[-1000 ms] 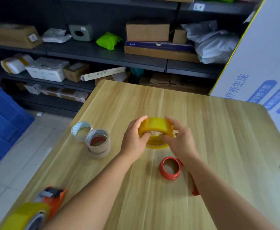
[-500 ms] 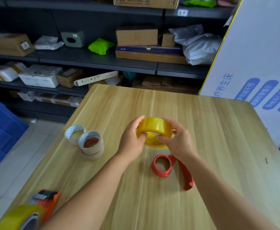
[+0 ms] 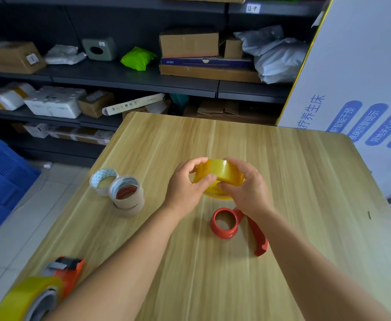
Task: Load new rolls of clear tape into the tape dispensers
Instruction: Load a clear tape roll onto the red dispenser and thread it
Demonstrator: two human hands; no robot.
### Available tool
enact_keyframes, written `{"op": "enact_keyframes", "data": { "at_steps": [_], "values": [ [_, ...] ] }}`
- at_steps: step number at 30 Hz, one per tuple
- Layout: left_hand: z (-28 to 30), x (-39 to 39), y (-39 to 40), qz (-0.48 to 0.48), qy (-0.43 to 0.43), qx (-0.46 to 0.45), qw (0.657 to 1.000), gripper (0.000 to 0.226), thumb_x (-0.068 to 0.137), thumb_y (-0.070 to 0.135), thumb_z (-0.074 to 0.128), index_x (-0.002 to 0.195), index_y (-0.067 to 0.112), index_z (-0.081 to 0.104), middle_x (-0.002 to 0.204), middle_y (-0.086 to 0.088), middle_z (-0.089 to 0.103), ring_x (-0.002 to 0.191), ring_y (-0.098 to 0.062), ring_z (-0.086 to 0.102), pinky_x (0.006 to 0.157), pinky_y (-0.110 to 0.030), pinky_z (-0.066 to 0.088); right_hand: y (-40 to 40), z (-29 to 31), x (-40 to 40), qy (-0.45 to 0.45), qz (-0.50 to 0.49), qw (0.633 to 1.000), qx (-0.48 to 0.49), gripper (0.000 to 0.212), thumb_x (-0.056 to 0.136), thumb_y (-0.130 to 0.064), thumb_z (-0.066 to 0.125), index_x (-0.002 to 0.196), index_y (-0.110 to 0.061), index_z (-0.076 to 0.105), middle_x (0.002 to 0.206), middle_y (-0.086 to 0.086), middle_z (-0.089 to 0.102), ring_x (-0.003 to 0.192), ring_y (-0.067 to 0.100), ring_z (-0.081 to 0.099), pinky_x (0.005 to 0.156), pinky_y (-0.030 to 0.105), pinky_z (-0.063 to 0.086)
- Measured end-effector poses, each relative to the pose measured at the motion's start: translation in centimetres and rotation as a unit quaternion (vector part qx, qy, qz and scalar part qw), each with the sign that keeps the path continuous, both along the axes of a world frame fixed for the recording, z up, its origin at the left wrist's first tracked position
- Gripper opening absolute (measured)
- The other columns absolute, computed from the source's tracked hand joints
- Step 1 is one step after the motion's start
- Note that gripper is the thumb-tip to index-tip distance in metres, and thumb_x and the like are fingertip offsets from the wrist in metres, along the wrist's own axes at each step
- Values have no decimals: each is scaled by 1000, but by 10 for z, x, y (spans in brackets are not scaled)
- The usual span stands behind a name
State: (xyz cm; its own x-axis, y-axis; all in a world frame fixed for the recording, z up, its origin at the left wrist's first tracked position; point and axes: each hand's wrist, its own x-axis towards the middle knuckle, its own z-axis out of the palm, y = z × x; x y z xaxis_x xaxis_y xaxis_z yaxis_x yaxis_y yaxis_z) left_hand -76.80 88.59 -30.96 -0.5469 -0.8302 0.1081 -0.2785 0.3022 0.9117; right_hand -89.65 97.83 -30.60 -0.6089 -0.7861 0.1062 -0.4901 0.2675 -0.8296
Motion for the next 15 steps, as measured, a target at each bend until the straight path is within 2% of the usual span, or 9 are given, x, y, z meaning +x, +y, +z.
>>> {"op": "enact_keyframes", "data": {
  "at_steps": [3, 7, 12, 15],
  "values": [
    [5, 2, -4, -4, 6, 21, 1000, 29, 66, 45, 72, 93, 46, 60, 116, 6, 61, 108, -9, 56, 95, -29, 46, 2, 1, -2, -15, 13, 1000, 5, 57, 73, -15, 79, 124, -31, 59, 109, -15, 55, 101, 3, 50, 75, 3, 34],
    [8, 1, -7, -15, 6, 53, 998, 21, 58, 48, 72, 78, 43, 66, 108, 3, 64, 105, -12, 57, 94, -34, 48, 2, 1, -4, -23, 25, 999, 15, 57, 74, -13, 77, 124, -31, 58, 111, -14, 54, 100, 3, 49, 73, 5, 34],
    [10, 2, -8, -29, 8, 97, 995, 28, 52, 52, 74, 75, 37, 70, 99, -1, 67, 97, -20, 62, 88, -39, 50, 3, 4, -7, -34, 52, 998, 27, 59, 75, -11, 77, 127, -30, 57, 113, -13, 53, 101, 4, 50, 83, 18, 38],
    [10, 2, -9, -36, 6, 111, 993, 28, 50, 52, 74, 73, 36, 71, 101, -6, 67, 94, -19, 61, 87, -37, 50, 4, 5, -8, -39, 62, 997, 34, 58, 75, -11, 76, 126, -32, 58, 113, -15, 52, 102, 4, 50, 87, 21, 42]
  ]
}}
